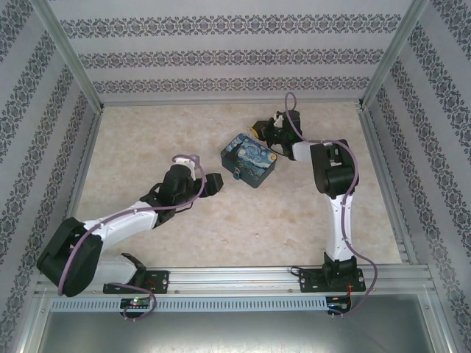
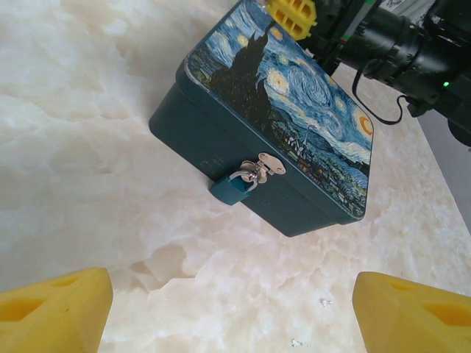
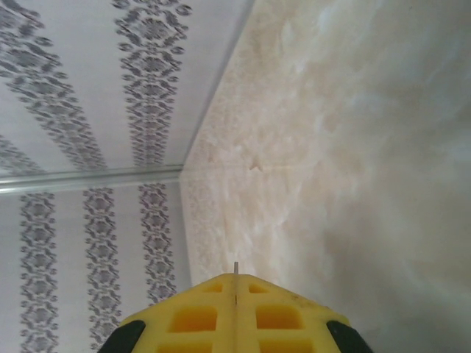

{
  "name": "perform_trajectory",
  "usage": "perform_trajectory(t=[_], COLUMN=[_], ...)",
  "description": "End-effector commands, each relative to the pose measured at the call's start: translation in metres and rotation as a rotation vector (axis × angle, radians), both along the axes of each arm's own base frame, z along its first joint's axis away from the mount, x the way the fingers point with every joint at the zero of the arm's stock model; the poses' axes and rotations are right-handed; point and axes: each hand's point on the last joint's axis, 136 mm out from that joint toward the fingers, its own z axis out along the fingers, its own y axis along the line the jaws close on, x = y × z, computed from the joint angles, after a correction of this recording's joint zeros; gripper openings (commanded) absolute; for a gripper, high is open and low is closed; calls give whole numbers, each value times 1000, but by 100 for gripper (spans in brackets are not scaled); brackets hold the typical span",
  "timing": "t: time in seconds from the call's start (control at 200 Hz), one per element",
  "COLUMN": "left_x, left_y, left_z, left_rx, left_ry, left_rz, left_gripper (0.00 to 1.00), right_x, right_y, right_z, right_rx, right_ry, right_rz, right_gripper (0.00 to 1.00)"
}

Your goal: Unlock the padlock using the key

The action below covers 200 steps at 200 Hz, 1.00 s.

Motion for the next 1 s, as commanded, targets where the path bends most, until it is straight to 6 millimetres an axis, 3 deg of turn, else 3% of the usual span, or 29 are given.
perform_trajectory(t=[0.0, 0.185, 0.41, 0.54, 0.635, 0.764, 0.879, 0.994], left_x=[-6, -14, -24, -32, -39, -51, -61, -69], left_y=[17, 23, 28, 31, 31, 29, 22, 15], left_z=[-6, 0, 6, 6, 5, 4, 0, -7], left_rx=[25, 26, 20, 2, -15, -37, -52, -65], left_ry=[33, 28, 22, 23, 30, 40, 56, 72], left_rz=[54, 62, 59, 53, 41, 0, -55, -100], left_gripper=[86, 86, 86, 86, 87, 87, 87, 87], right_x=[-6, -23, -70, -94, -100, -85, -69, -69], right_y=[22, 57, 106, 133, 147, 144, 125, 104], right_z=[-8, -14, -18, -8, 7, 33, 59, 85], right_rx=[-41, -49, -55, -51, -50, -54, -52, -47], right_ry=[30, 48, 55, 38, 8, -44, -92, -132], right_rz=[111, 218, 339, 391, 406, 343, 253, 199], right_gripper=[0, 0, 0, 0, 0, 0, 0, 0])
